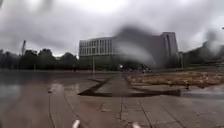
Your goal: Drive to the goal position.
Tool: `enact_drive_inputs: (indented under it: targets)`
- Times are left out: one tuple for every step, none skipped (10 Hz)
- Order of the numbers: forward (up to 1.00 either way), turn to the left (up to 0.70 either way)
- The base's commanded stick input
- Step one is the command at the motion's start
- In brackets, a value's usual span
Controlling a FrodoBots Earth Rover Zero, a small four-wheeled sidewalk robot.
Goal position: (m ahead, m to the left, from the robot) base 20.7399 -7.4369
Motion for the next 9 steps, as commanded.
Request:
enact_drive_inputs:
  targets:
    - [0.70, 0.00]
    - [0.70, 0.00]
    - [0.70, 0.00]
    - [0.70, 0.00]
    - [0.70, 0.00]
    - [0.70, 0.00]
    - [0.70, 0.00]
    - [0.70, 0.00]
    - [0.70, 0.00]
